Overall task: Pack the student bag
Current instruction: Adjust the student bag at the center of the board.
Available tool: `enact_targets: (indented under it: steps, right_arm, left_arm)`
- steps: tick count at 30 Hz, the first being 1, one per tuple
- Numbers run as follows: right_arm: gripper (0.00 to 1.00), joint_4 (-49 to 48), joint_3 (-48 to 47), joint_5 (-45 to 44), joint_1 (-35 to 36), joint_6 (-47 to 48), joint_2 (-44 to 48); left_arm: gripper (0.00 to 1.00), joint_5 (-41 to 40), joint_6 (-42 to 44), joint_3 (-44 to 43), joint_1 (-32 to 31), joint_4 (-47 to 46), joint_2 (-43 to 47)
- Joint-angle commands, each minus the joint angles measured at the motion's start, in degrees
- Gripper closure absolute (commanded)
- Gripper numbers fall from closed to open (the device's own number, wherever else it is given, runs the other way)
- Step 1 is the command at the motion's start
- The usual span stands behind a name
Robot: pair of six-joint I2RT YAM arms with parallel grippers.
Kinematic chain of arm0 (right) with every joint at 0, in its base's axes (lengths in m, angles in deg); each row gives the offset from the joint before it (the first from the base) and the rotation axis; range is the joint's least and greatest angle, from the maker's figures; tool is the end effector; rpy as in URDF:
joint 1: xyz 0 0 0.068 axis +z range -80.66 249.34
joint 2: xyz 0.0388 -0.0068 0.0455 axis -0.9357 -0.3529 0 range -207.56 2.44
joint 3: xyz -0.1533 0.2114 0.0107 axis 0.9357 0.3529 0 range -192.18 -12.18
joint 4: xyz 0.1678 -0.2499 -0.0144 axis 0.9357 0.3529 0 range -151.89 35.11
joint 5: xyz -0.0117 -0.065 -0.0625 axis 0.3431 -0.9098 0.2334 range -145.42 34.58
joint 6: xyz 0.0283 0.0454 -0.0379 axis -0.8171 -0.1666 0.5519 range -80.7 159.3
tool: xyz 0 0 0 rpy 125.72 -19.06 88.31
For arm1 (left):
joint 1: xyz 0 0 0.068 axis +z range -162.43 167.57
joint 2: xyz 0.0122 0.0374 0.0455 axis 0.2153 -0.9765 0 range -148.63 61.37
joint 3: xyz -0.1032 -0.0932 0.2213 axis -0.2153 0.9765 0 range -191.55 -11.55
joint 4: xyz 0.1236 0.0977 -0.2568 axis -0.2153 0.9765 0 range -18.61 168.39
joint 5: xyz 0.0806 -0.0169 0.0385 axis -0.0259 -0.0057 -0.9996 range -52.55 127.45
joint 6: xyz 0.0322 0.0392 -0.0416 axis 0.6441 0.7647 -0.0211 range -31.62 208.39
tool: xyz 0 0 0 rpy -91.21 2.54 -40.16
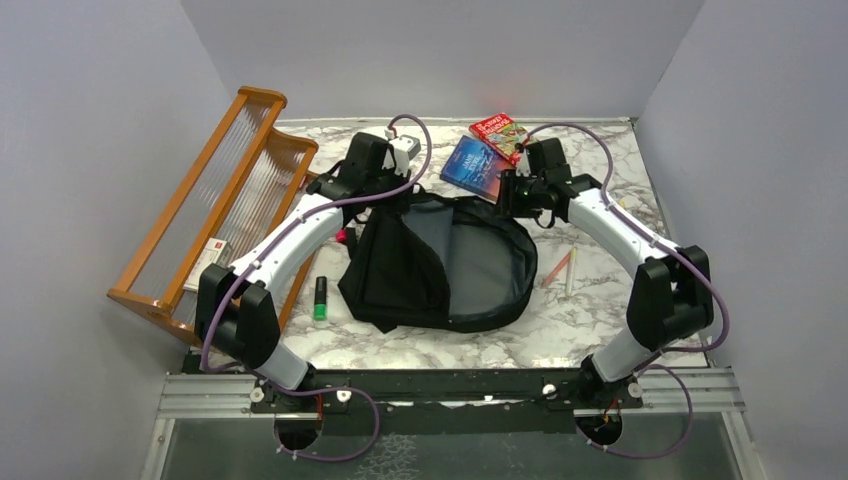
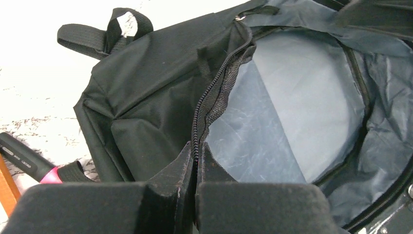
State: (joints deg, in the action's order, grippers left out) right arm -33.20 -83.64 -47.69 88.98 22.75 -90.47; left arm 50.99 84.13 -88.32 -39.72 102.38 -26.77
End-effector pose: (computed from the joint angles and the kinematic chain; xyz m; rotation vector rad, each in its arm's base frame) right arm 0.3766 0.1418 0.2202 -0.1279 2.4828 0.4397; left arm 0.3471 -0.1926 0.2841 0.5888 2.2737 -0.5494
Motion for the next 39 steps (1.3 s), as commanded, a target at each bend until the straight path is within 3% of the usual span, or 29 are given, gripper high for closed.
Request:
enact_targets:
  steps: [1, 4, 8, 10, 14, 21, 27, 34, 39]
  right_arm:
    - [0.48, -5.66, 1.04, 2.01, -0.26, -1.58, 5.92]
    - [0.45, -9.17, 3.47, 8.82, -0.28, -4.02, 8.1]
    - [0.52, -12.92, 5.92, 19.45, 1.03, -7.99, 9.11]
    - [0.56, -13.71, 6.96, 20.75, 3.47, -9.41, 9.56]
    - [0.65, -15.4, 9.19, 21.78, 10.77, -12.08, 9.81]
    - [0.74, -21.56, 13.48, 18.36, 22.3, -16.35, 7.86]
    - [0.75, -29.52, 13.44, 14.54, 28.82, -18.32, 2.73]
    - [0.72, -35.54, 12.53, 6.85, 32.25, -17.65, -6.25]
    - [0.64, -36.61, 11.92, 4.75, 32.48, -17.06, -7.34]
  left_arm:
    - [1.0, 3.88, 1.12, 3.34, 2.76, -7.55, 0.97]
    - [0.98, 6.2, 1.11, 4.0, 3.11, -9.17, 0.2]
    - [0.88, 8.19, 0.42, 3.95, 3.12, -10.43, -0.03]
    - [0.79, 7.7, 0.22, 4.42, 3.18, -10.95, 0.2]
    - [0.77, 5.23, -0.33, 5.95, 3.7, -11.27, 0.46]
    - [0.73, 1.07, -1.58, 8.81, 4.8, -11.49, 0.08]
    - [0.55, -3.04, -4.08, 10.79, 5.52, -12.61, 0.9]
    - [0.44, -8.68, -7.35, 12.32, 7.25, -14.62, 5.54]
    - [0.4, -8.26, -7.75, 13.41, 7.78, -14.81, 8.17]
